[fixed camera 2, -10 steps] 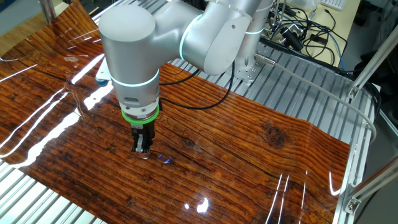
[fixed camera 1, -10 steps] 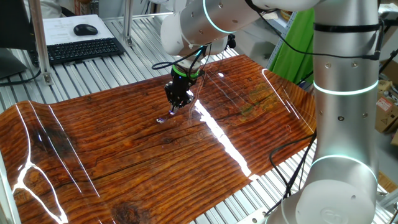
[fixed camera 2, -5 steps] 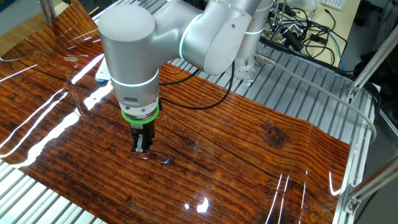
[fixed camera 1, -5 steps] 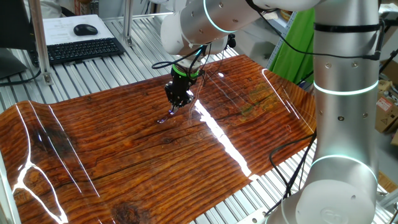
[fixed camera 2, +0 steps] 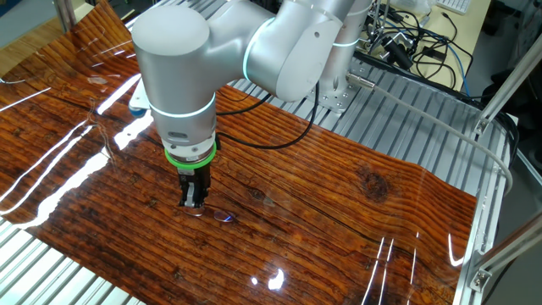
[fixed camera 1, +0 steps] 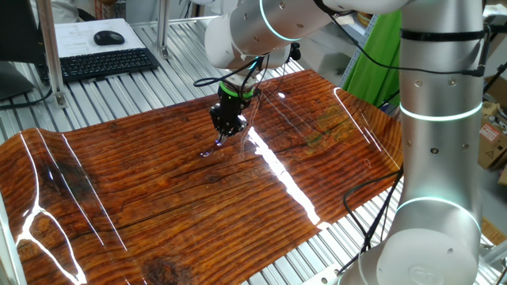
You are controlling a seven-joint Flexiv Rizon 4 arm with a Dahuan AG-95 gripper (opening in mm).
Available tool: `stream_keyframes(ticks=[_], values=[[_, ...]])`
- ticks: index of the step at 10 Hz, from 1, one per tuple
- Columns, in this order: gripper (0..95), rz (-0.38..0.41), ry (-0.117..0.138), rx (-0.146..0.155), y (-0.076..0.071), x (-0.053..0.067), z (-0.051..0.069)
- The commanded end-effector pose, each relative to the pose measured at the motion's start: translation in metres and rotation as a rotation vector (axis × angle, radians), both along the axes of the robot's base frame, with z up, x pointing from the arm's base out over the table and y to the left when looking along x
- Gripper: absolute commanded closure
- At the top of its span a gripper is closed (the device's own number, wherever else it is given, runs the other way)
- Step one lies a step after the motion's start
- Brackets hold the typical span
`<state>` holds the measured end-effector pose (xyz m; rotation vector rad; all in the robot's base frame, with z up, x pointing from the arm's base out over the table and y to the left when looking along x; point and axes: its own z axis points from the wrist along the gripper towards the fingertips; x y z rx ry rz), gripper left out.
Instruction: Unfold the leg of the glasses (with one hand)
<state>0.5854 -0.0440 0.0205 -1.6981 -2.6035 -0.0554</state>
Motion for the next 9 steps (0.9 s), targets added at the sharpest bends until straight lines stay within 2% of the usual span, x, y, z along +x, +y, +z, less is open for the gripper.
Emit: stream_keyframes(ticks=[1,2,8,9], values=[[95.0,-0.001,0.000,0.001,0.0000,0.0003,-0.0004],[76.0,-0.002,0.000,0.000,0.0000,0.0002,-0.0007],[76.0,0.000,0.001,-0.008,-0.0011,0.0026,0.0004],[95.0,-0.005,0.003,-0.007,-0.0021,0.0051,0.0026]])
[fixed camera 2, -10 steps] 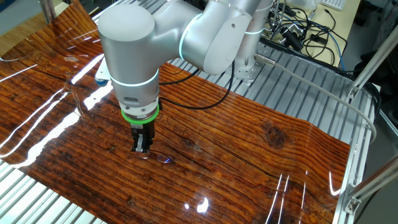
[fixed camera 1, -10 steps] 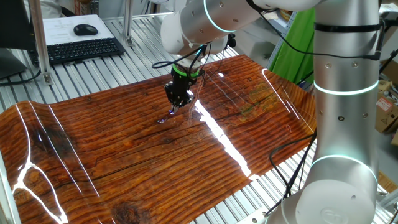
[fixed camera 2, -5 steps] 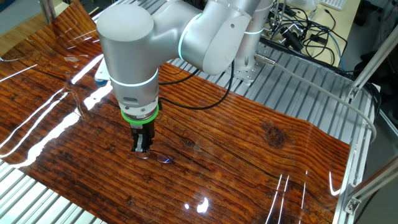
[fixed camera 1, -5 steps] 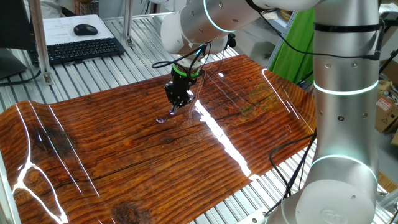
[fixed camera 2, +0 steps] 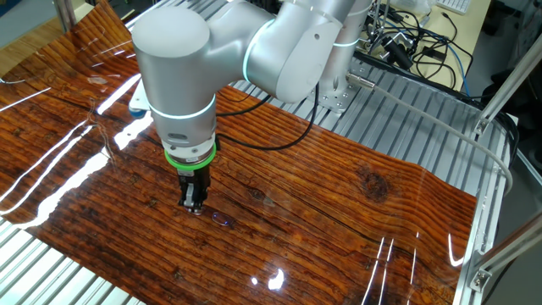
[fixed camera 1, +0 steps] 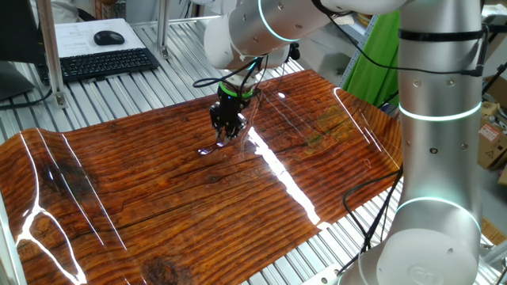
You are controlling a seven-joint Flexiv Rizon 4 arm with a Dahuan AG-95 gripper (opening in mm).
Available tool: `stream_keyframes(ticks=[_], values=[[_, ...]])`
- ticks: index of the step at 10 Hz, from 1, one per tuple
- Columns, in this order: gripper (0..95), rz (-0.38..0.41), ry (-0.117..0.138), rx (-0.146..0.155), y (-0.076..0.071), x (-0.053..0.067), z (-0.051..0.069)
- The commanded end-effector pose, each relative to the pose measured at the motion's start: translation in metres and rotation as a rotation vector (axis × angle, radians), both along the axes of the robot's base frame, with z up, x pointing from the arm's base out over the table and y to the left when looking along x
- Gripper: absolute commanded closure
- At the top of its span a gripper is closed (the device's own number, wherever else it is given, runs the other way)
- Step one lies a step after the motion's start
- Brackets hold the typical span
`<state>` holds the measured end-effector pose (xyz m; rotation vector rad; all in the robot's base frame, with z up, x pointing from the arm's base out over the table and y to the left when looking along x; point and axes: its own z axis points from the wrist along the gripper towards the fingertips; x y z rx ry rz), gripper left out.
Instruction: Unfold the leg of the glasses (with one hand)
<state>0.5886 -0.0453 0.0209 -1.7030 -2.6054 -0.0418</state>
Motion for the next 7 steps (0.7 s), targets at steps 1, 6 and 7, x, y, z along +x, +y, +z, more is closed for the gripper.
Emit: stream_keyframes(ticks=[1,6,7], values=[[95.0,-0.004,0.002,0.007,-0.0015,0.0031,0.0032],[95.0,-0.008,0.003,0.014,-0.0015,0.0031,0.0024],[95.0,-0.008,0.003,0.013,-0.0015,0.0031,0.0024]])
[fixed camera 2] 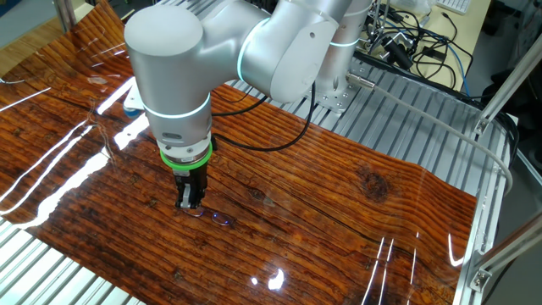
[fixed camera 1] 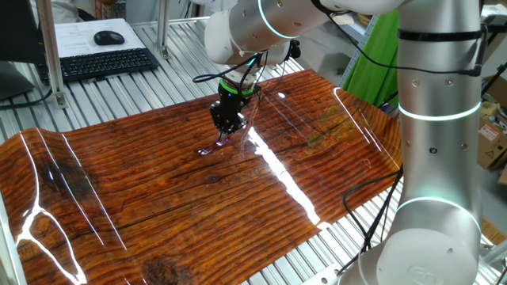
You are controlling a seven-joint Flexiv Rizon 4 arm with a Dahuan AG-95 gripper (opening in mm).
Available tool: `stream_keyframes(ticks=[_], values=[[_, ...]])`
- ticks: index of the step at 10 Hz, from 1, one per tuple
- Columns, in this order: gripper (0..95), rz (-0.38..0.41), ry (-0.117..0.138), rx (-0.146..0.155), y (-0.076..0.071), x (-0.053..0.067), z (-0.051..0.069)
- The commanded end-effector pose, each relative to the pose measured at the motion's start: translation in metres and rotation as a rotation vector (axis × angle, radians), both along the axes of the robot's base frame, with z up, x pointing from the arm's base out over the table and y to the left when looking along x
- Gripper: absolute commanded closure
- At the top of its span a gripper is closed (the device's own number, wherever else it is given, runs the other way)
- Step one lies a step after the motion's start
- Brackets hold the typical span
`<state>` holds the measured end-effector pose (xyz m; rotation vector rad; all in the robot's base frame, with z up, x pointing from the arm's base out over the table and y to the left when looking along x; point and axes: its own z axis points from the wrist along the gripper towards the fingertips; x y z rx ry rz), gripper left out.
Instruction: Unfold the leg of the glasses (with one hand)
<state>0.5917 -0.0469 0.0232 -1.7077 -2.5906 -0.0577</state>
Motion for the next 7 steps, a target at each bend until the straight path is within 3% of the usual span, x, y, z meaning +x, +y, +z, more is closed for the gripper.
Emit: stream_keyframes(ticks=[1,2,7], values=[[95.0,-0.001,0.002,-0.001,0.0001,0.0000,0.0001],[76.0,-0.001,0.003,-0.001,0.0001,0.0000,0.0001],[76.0,-0.006,0.004,0.005,0.0001,0.0000,-0.0001]])
